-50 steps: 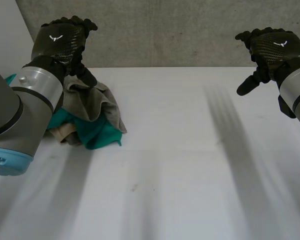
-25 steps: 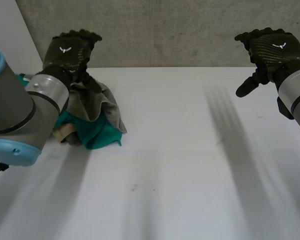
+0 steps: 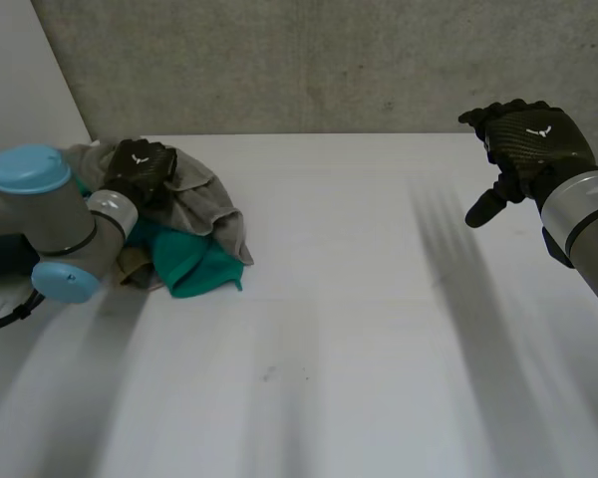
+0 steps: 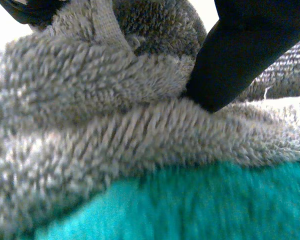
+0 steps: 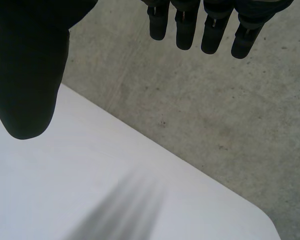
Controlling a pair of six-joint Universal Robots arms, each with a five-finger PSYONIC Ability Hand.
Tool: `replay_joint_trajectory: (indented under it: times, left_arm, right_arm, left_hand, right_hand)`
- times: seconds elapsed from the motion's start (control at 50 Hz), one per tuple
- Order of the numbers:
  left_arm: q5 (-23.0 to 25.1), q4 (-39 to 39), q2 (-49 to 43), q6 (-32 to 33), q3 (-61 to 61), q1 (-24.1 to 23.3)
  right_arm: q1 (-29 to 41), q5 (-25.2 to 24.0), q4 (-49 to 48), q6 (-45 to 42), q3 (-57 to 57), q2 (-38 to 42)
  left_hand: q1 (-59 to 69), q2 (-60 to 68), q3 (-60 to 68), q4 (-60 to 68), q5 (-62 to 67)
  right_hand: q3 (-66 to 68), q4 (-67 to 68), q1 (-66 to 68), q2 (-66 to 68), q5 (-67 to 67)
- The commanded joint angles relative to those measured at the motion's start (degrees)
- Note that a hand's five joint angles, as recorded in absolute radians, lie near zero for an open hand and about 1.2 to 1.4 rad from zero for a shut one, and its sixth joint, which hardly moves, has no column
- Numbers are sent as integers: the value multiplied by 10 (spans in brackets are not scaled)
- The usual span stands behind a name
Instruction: Fold the laundry.
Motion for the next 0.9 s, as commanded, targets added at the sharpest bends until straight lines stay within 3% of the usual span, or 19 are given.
replay_joint_trajectory:
  times: [0.02,0.08,0.2,0.26,0.34,0.5,0.54,0.56,0.6,0.68,0.8,0.9]
  left_arm:
    - [-8,-8,60,-21,-16,-44]
    - [-8,-9,111,-61,-36,-70]
    - [-2,-10,232,-247,-85,-151]
    - [-2,-12,260,-319,-96,-185]
    - [-4,-11,252,-364,-101,-222]
    - [-5,-17,133,-354,-76,-271]
    - [-3,-25,112,-346,-72,-271]
    - [-2,-41,97,-334,-76,-270]
    - [-1,-59,92,-317,-82,-272]
    - [-4,-84,141,-281,-111,-253]
    - [-3,-80,264,-270,-193,-173]
    - [-5,-78,306,-263,-238,-150]
  right_arm:
    - [-5,-1,1,-23,-3,1]
    - [-7,-1,1,-24,-8,-1]
    - [-10,-1,1,-25,-16,-6]
    - [-11,-2,1,-25,-17,-7]
    - [-13,-4,1,-25,-18,-7]
    - [-17,-9,3,-25,-17,-6]
    - [-16,-8,9,-27,-19,1]
    - [-16,-8,10,-30,-19,1]
    - [-15,-8,11,-48,-18,5]
    - [-10,-6,23,-110,-18,23]
    - [-7,-6,41,-162,-13,30]
    - [35,-16,82,-177,-1,34]
  left_hand:
    - [144,118,146,123,150]
    - [144,118,146,123,150]
    - [144,118,146,123,150]
    - [144,118,146,123,150]
    - [144,118,146,123,150]
    - [144,118,146,123,150]
    - [-50,-76,-47,-71,-43]
    - [-288,-314,-285,-309,-281]
    - [-382,-408,-380,-403,-376]
    - [-475,-501,-472,-496,-468]
    - [-487,-513,-484,-508,-480]
    - [-482,-508,-479,-503,-475]
  right_hand:
    - [-21,-20,-30,-22,-28]
    - [-21,-20,-30,-22,-28]
    - [-21,-20,-30,-22,-28]
    - [-21,-20,-30,-22,-28]
    - [-21,-20,-30,-22,-28]
    - [-21,-20,-30,-22,-28]
    - [-21,-20,-30,-22,-28]
    - [-21,-20,-30,-22,-28]
    - [-21,-20,-30,-22,-28]
    - [-21,-20,-30,-22,-28]
    - [-21,-20,-30,-22,-28]
    - [-21,-20,-30,-22,-28]
